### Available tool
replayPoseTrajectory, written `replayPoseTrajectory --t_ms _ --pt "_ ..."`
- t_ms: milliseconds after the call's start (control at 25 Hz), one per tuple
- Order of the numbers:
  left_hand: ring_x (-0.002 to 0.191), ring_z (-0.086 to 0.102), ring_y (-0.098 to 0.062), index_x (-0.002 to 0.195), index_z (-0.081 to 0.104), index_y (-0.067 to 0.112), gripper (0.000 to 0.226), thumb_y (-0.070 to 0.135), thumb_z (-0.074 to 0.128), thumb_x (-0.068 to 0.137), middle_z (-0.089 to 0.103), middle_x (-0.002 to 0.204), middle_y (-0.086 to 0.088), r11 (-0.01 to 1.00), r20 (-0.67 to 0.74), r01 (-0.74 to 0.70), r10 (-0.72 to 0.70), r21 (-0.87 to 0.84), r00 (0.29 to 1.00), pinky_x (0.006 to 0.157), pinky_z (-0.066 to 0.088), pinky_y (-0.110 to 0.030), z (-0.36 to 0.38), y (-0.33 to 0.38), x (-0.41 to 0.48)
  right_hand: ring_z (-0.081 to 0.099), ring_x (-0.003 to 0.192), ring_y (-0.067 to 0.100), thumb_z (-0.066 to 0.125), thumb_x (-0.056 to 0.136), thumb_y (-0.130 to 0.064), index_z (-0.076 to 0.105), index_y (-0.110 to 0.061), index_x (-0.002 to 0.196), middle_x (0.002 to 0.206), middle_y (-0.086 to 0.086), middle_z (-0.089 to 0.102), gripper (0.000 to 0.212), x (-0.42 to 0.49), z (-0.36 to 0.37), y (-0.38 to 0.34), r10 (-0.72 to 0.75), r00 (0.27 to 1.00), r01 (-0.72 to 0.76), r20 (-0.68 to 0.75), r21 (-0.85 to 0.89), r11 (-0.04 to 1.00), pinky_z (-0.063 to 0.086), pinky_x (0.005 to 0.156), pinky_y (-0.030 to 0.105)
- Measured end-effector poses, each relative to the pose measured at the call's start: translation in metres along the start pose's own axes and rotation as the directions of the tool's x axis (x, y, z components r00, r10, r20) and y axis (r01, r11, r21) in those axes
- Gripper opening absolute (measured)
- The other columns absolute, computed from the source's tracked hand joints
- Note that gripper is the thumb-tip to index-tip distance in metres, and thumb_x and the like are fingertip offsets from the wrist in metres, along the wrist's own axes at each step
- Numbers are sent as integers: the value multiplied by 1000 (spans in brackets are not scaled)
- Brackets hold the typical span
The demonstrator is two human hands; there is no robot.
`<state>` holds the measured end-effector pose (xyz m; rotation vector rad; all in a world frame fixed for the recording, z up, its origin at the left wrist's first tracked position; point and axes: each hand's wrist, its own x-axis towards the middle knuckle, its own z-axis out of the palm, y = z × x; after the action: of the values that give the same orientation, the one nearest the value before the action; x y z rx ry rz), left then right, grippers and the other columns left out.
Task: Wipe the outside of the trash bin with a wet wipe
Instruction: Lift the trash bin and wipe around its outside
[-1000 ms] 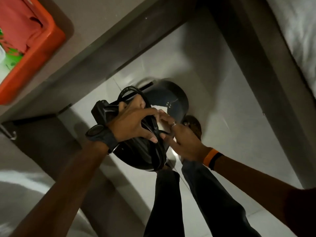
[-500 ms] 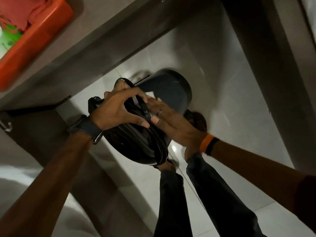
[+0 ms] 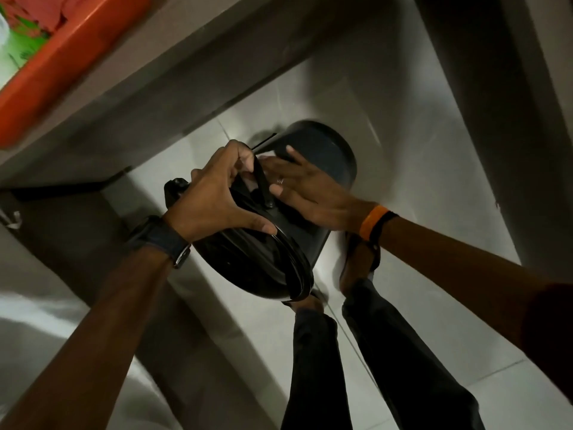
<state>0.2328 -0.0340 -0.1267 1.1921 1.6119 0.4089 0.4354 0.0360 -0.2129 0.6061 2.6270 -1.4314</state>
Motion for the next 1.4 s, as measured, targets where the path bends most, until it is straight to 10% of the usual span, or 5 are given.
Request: replayPoseTrajectory --t_ms 200,480,880,1080,1400 --pt "74 43 11 92 39 43 75 59 87 36 43 83 42 998 -20 -37 36 -42 999 72 37 -18 3 -7 -3 8 163 15 17 113 -38 23 -24 164 175 1 15 53 5 -32 58 739 671 -717 -58 204 667 -6 132 43" --pt "70 32 -3 90 36 39 74 48 94 44 38 88 14 981 -124 -62 40 -181 992 61 38 -8 -11 -20 12 10 163 14 24 111 -34 23 -29 163 174 -5 19 52 -64 23 -45 115 976 -64 -184 260 963 -5 133 45" --pt "74 32 -11 93 35 24 81 57 92 46 35 80 14 986 -147 -133 118 -98 982 67 37 -25 -1 -1 28 18 142 -23 17 104 -61 48 -47 147 160 -14 43 55 28 -26 32 456 890 -426 -3 353 833 -4 115 9" --pt "72 37 -6 98 43 26 82 60 92 42 38 79 15 993 -136 -92 81 -79 987 71 39 -27 4 4 28 17 161 30 9 112 -44 21 -26 164 173 10 22 56 44 -59 67 743 663 -742 89 211 637 4 131 43" --pt "84 49 6 115 70 44 50 50 85 67 48 85 21 992 -117 -69 57 -101 992 85 38 -5 -12 3 24 11 161 3 19 113 -39 27 -48 157 171 -17 21 46 -60 -9 -14 325 929 -194 -176 515 835 -3 133 34"
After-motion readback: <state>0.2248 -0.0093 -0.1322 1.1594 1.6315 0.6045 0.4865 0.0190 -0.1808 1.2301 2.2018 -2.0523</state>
